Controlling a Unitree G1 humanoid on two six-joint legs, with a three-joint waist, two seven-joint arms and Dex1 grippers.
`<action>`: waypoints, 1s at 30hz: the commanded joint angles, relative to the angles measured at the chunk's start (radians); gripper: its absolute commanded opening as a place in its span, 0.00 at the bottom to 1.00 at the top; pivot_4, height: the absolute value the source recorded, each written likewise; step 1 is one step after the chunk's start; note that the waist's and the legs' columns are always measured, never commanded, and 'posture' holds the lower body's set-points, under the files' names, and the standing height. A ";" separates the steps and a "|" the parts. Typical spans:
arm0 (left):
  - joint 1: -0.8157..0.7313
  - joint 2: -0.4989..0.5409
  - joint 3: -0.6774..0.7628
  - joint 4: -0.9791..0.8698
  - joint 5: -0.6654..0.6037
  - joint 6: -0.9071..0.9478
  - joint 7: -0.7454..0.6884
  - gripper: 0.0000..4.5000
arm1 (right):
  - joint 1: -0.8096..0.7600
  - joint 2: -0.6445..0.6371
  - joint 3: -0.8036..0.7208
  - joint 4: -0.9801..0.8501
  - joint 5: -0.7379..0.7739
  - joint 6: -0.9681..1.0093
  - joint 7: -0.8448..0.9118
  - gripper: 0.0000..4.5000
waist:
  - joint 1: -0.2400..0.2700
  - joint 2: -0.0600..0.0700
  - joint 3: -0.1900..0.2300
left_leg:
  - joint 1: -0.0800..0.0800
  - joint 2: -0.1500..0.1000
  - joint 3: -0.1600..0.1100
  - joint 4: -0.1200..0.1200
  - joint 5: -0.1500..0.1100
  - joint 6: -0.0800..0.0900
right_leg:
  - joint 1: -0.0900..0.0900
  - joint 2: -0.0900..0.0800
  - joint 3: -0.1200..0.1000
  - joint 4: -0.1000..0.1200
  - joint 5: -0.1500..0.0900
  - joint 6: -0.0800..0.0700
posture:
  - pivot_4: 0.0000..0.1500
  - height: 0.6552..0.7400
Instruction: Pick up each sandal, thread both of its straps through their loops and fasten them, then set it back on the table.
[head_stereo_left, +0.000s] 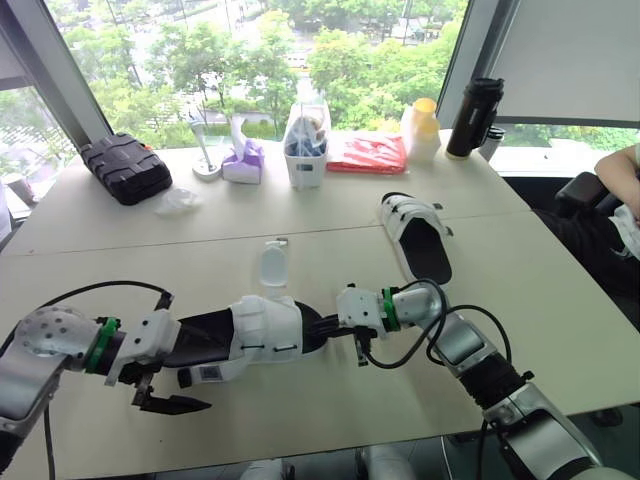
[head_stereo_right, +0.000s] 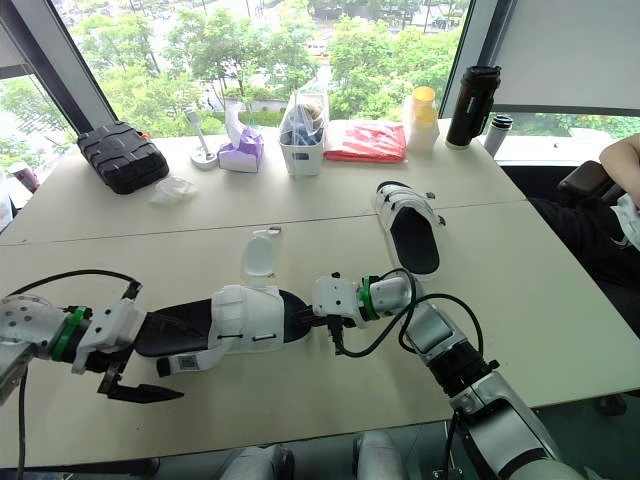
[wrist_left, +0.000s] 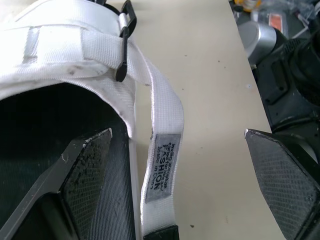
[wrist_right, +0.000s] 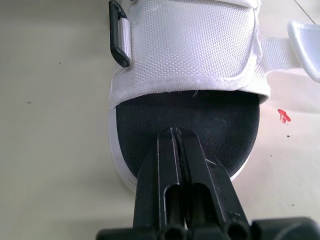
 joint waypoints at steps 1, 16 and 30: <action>-0.016 0.003 -0.019 -0.023 0.040 -0.047 -0.021 0.98 | 0.000 0.003 0.011 0.022 -0.015 0.012 0.004 0.00 | 0.000 0.000 0.000 | 0.000 0.000 0.000 0.000 0.000 0.000 | 0.000 0.000 0.000 0.000 0.000 0.000 | 1.00 1.00; -0.044 0.029 -0.063 0.023 0.116 -0.087 -0.068 0.10 | 0.008 0.002 0.008 0.012 -0.013 0.016 0.000 0.00 | 0.000 0.000 0.000 | 0.000 0.000 0.000 0.000 0.000 0.000 | 0.000 0.000 0.000 0.000 0.000 0.000 | 1.00 1.00; -0.351 0.055 -0.135 0.127 0.225 -0.213 -0.136 0.01 | 0.008 0.006 0.009 0.017 -0.017 0.011 -0.006 0.00 | 0.000 0.000 0.000 | 0.000 0.000 0.000 0.001 0.000 0.000 | 0.000 0.001 0.000 0.001 0.000 0.000 | 1.00 1.00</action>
